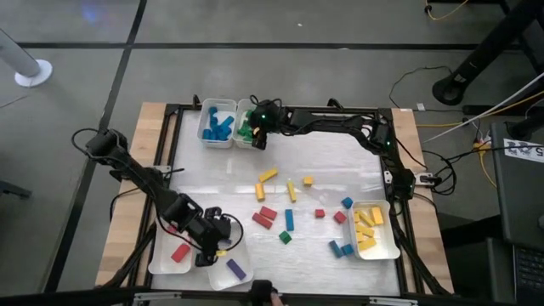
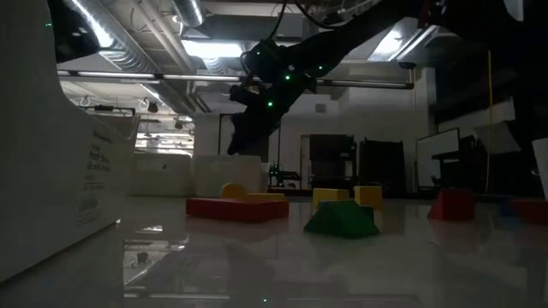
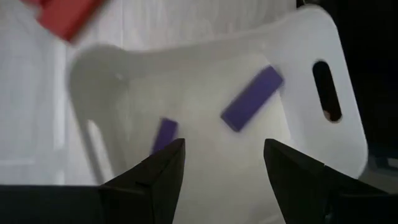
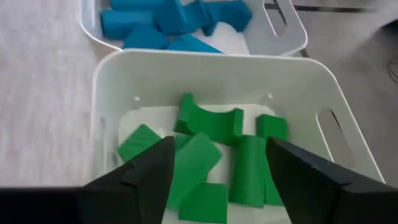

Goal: Sort blocks
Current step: Put the yellow block into the bottom right white bin

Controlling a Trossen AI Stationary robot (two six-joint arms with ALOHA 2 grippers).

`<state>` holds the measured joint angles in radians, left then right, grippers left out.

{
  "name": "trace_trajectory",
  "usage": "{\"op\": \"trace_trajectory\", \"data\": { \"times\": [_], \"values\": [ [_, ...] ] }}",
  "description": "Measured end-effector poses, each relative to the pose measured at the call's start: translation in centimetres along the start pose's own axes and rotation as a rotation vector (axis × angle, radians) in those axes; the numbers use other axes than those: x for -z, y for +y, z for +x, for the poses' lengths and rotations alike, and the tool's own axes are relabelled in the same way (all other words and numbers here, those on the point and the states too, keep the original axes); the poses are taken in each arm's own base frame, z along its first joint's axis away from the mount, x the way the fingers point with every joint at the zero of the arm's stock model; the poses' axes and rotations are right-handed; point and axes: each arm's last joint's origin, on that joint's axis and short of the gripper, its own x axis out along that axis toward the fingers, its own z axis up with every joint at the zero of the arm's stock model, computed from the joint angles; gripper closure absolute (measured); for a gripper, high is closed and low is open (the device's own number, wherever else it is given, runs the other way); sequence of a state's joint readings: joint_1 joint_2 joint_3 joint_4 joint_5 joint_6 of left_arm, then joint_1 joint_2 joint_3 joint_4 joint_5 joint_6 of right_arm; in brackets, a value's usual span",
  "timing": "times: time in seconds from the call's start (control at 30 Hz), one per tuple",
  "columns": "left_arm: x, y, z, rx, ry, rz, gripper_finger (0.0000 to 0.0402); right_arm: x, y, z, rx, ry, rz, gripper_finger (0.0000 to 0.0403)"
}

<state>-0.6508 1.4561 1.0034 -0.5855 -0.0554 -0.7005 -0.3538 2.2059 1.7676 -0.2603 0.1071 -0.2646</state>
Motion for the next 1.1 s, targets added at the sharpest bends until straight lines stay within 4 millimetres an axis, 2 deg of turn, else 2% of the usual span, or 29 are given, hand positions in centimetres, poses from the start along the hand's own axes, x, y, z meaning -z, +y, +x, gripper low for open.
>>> {"op": "trace_trajectory", "data": {
  "times": [0.13,0.3,0.5,0.63,0.83,1.0,1.1],
  "values": [
    [0.9,-0.9,0.2,0.005,0.027,-0.02,0.0194,0.0,-0.1,-0.1,0.039,0.013,0.001,0.0136],
    [2.1,-1.4,0.2,-0.022,0.08,-0.085,0.0194,-0.5,0.6,-1.3,0.045,0.043,-0.015,0.0139],
    [3.6,-1.1,-0.1,-0.117,0.168,-0.176,0.0194,-1.7,2.0,-5.1,0.01,0.099,-0.057,0.0154],
    [4.0,-0.5,-0.2,-0.185,0.198,-0.192,0.0194,-2.8,3.1,-8.3,-0.022,0.111,-0.09,0.0163],
    [4.4,0.4,-0.5,-0.269,0.252,-0.192,0.0194,-3.3,6.1,-12.6,-0.109,0.165,-0.155,0.0169],
    [4.4,1.0,-0.7,-0.322,0.283,-0.204,0.0194,-2.9,9.3,-14.3,-0.236,0.233,-0.179,0.0169],
    [3.9,1.2,-0.8,-0.318,0.277,-0.22,0.0194,-2.3,11.2,-15.1,-0.241,0.295,-0.221,0.0169]
  ]
}}
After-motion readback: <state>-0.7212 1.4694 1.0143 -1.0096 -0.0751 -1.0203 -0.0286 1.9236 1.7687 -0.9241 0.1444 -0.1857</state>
